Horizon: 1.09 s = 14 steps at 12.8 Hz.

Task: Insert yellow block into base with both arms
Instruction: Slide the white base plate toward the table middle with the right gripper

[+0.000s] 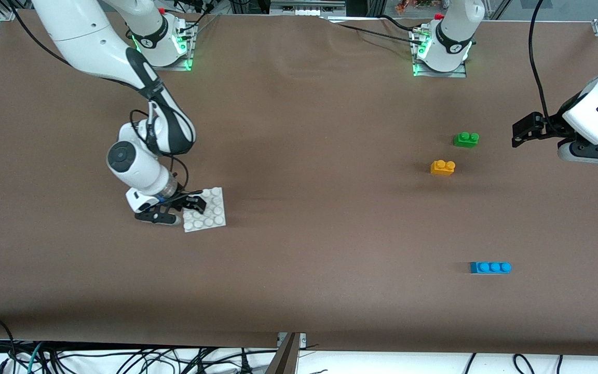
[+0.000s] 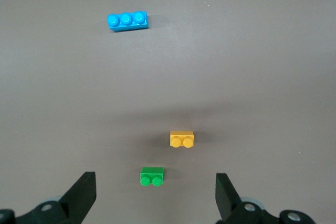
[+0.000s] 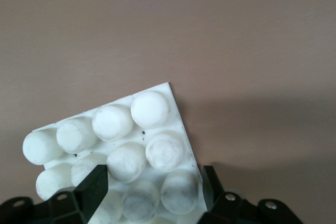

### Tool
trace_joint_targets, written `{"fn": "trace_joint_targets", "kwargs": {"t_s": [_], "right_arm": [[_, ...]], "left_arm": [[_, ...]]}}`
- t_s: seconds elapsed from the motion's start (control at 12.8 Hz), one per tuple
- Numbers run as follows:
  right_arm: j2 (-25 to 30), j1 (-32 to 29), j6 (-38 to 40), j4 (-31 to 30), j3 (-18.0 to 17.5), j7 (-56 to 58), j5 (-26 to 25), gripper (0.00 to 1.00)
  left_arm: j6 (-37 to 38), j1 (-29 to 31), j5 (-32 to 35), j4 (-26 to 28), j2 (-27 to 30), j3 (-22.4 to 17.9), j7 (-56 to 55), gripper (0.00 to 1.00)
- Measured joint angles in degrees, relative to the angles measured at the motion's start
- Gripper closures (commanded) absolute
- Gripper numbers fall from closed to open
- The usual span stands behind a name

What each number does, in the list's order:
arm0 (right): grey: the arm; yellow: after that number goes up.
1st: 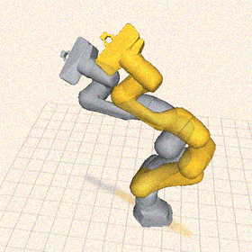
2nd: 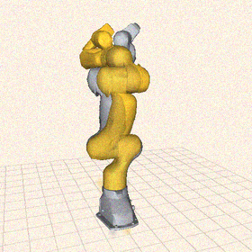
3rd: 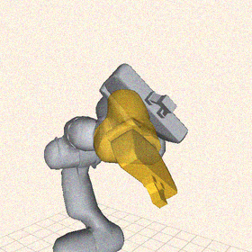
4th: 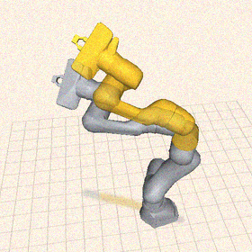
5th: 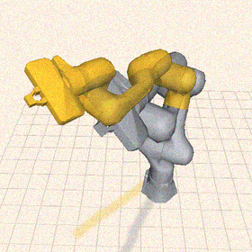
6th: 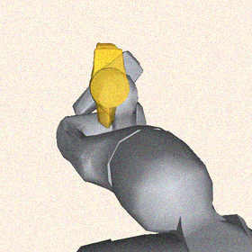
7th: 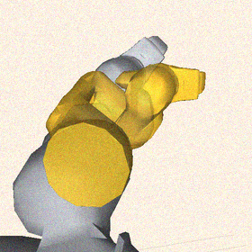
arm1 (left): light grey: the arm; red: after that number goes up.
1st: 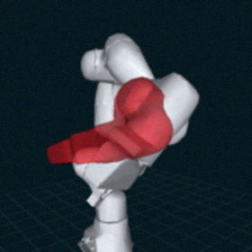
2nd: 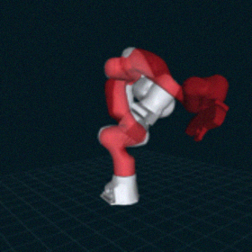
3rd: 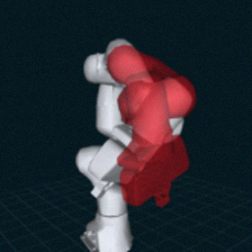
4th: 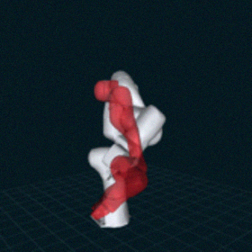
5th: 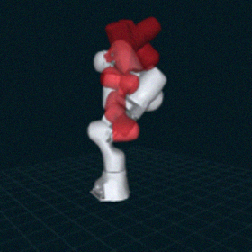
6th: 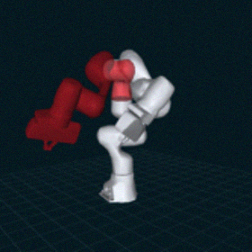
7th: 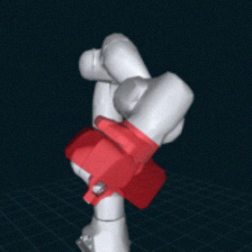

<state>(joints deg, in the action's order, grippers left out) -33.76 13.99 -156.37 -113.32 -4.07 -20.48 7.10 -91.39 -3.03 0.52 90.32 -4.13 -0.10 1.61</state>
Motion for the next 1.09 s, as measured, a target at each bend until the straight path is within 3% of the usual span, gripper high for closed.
{"fn": "trace_joint_targets", "kwargs": {"t_s": [0.7,1.09], "right_arm": [[-5.79,11.59,-2.29,7.99,0.23,-18.19,-0.01,0.18],[-8.6,18.7,-2.3,12.64,3.14,-26.23,-0.01,0.18]], "left_arm": [[0.0,0.02,0.0,0.0,0.0,-0.01,0.0,0.0],[0.0,0.03,0.0,0.0,0.0,-0.02,0.0,0.0]]}}
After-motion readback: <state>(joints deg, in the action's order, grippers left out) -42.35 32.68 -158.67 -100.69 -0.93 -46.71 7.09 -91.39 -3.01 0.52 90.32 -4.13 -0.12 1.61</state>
